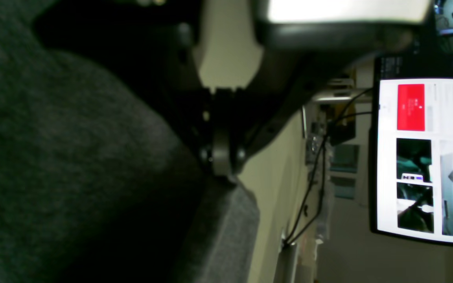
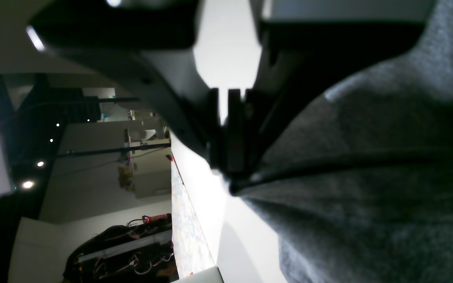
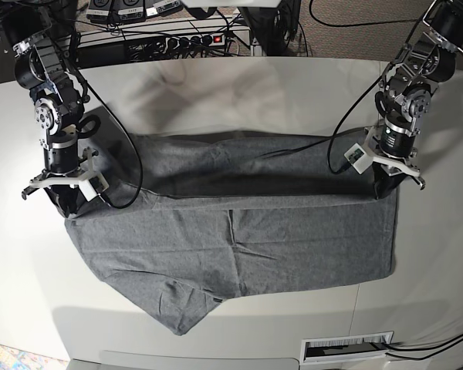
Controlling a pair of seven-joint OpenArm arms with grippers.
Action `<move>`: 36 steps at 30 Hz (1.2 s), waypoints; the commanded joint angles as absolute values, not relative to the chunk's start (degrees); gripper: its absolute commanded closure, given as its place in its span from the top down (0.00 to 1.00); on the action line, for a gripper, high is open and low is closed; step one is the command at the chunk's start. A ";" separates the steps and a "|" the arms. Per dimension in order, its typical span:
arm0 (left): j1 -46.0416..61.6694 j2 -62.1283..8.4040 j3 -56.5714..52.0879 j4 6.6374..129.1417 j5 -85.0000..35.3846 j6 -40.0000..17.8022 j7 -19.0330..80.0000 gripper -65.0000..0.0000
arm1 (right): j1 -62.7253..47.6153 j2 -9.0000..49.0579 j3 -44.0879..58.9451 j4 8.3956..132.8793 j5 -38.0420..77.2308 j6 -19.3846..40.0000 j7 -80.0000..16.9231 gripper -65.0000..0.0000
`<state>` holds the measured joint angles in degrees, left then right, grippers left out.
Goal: Fold the T-shirt properly
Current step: 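Lift the shoulder edge with both grippers and pull it toward the hem, then lower the folded shoulder edge onto the shirt and release both grippers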
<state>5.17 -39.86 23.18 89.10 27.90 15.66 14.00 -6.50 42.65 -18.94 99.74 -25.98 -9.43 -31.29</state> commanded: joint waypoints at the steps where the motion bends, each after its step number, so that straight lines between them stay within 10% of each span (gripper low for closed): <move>1: 4.40 -40.80 22.63 89.71 28.23 17.17 13.50 0.00 | -5.54 43.31 -18.33 100.38 -26.81 -10.96 -31.33 0.00; 6: 4.21 -40.82 22.63 89.71 28.25 17.17 13.82 0.01 | -5.54 42.00 -18.33 100.38 -26.83 -10.90 -31.57 0.00; 9: 3.95 -40.82 22.63 89.73 28.38 17.12 14.57 0.20 | -5.54 41.60 -18.33 100.38 -27.07 -10.87 -32.21 0.22; 13: 3.95 -40.82 22.63 89.73 28.42 16.64 14.59 0.28 | -5.54 41.63 -18.33 100.38 -28.23 -10.87 -34.28 0.24; 19: 3.99 -40.82 22.63 91.74 28.23 16.03 17.63 0.27 | -5.56 41.60 -18.33 100.44 -28.51 -8.69 -37.80 0.24; 23: 3.97 -40.82 22.65 95.81 27.66 13.98 21.56 0.00 | -5.58 41.60 -18.33 100.51 -27.05 -2.52 -41.91 0.05; 36: 3.97 -40.84 22.63 99.04 12.99 -6.39 27.62 0.00 | -5.61 41.60 -18.33 105.45 -7.14 13.02 -47.31 0.00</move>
